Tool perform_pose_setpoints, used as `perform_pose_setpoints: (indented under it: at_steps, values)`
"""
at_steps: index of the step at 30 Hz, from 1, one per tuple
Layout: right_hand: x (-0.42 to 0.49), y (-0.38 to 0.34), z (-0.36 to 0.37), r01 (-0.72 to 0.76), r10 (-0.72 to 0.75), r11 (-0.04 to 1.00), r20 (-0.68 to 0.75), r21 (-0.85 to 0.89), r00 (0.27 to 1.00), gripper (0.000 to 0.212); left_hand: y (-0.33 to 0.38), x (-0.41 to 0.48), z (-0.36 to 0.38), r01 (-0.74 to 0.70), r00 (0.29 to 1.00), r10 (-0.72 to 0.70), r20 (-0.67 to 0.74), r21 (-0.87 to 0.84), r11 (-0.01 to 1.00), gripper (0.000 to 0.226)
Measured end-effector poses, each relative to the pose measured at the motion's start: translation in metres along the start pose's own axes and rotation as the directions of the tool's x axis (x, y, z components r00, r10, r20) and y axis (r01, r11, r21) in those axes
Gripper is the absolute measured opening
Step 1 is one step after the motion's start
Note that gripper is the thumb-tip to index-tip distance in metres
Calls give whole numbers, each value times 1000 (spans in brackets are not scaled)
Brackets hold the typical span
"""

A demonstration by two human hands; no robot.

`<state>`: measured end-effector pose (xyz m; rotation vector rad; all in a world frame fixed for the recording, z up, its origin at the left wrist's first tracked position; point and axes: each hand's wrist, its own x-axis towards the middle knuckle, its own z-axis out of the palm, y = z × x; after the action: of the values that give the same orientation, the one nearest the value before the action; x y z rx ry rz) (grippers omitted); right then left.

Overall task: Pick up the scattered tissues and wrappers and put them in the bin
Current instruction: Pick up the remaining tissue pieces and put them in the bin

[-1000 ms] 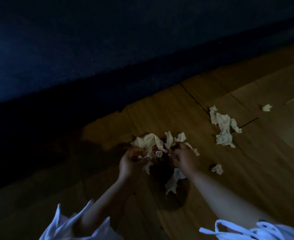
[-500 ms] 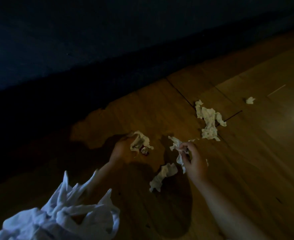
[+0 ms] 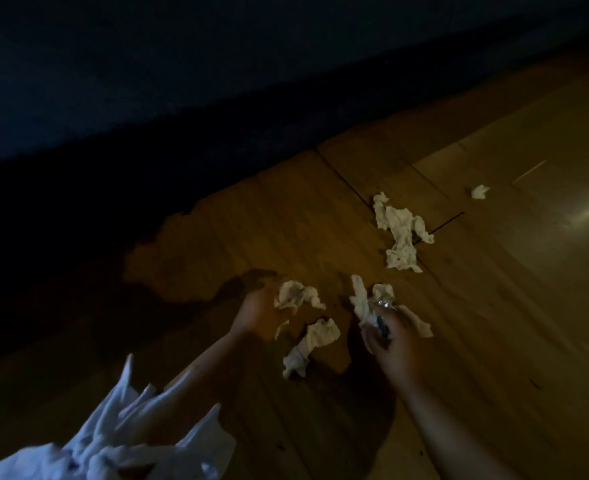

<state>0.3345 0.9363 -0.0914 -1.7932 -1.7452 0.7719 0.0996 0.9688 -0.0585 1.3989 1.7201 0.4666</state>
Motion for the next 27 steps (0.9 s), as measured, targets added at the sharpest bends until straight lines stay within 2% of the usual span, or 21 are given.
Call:
perform_pose_setpoints:
  at_steps: [1,4,6,7,9,11,13,16,18,20,22,25,27]
  values:
    - [-3,3,1,-32,31,999,48,19,998,44,-1,1,5,14,999,-16,29,39,999,54]
    - [-6,5,-1,-82,102,983,119,-162,988,41,-7,6,8,83,993,-103,63,271,959,47]
    - [-5,5,2,-106,124,982,107,-156,986,39,-7,7,7,68,997,-79,5,440,895,45]
    - [-4,5,4,-91,105,988,108,-126,989,38,-7,8,7,56,998,-63,-2,466,883,45]
    - [-1,3,7,-51,61,994,106,-97,993,36,-6,10,9,42,996,-73,57,418,907,43]
    - [5,1,8,-62,66,996,79,-61,995,33,-4,7,10,54,989,-94,118,300,952,38]
    - [10,-1,7,-73,75,996,47,-43,996,30,-4,4,6,54,990,-72,119,152,987,35]
    - [14,-9,4,-96,96,995,14,8,995,26,3,3,-2,-36,993,36,117,-5,999,45]
    - [17,-13,4,-129,133,989,-47,71,990,26,12,-1,0,-53,991,60,123,-64,997,55]
    - [21,-14,7,-138,150,984,-103,112,983,28,21,-7,5,-11,966,11,258,-2,1000,63]
    - [24,-14,12,-127,145,983,-139,129,980,32,18,-11,15,-6,922,-46,383,132,991,62]
    - [23,-21,13,-106,128,985,-168,134,978,48,13,-15,25,-59,937,-22,348,221,974,49]
    - [23,-27,7,-157,192,968,-180,194,965,60,11,-20,31,-29,956,-32,292,200,979,39]
